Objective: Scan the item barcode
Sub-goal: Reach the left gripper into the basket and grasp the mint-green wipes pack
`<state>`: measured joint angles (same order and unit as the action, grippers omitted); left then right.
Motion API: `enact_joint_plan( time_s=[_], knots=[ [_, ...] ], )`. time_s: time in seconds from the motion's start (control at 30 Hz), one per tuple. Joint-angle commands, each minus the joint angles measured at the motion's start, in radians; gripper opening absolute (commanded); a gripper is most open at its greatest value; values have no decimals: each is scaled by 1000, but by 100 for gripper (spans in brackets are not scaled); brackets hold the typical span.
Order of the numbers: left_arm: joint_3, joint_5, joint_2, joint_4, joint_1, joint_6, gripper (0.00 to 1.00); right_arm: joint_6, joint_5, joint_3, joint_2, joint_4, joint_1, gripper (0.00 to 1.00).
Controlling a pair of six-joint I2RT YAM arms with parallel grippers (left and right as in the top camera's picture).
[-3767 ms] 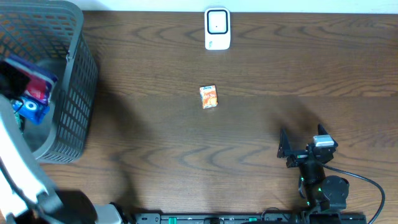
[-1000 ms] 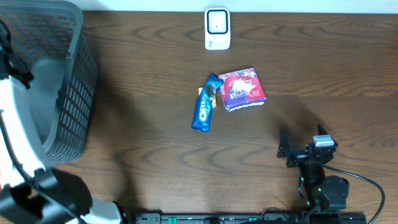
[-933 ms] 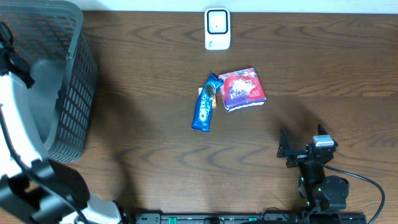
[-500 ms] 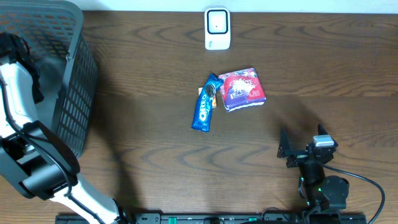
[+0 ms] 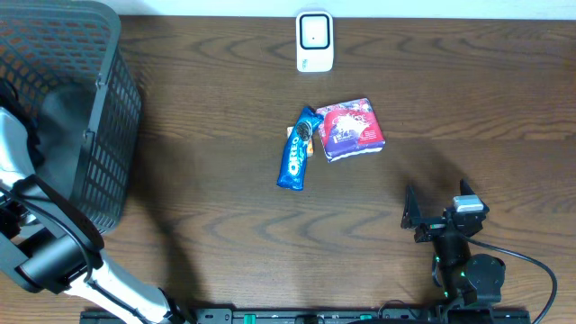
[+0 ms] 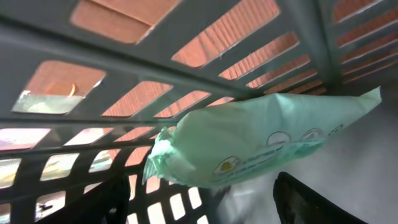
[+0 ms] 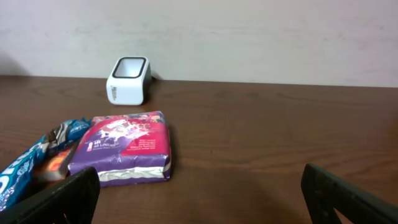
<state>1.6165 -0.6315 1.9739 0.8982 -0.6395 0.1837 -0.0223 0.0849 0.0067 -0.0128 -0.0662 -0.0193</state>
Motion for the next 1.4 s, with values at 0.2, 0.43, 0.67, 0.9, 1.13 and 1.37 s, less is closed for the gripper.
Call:
enact_joint_plan(
  time_s=[0.2,0.43,0.67,0.9,1.13,1.37],
  knots=[
    [-9,-3,7,-81,-6,16,73,-14,-5,-1,5,-5,-9,99],
    [-12,127,7,-113,-35,16,72,-14,-5,-1,5,-5,-9,99],
    [-55,127,7,-153,-72,11,63,-14,-5,-1,5,-5,-8,99],
    [-63,130,7,-159,-79,12,30,-14,-5,-1,5,-5,-8,99],
    [-63,203,6,-129,-76,6,7,-14,-5,-1,5,-5,-9,99],
    [-63,400,5,-67,-25,-133,26,-14,-5,-1,5,-5,-8,99]
  ],
)
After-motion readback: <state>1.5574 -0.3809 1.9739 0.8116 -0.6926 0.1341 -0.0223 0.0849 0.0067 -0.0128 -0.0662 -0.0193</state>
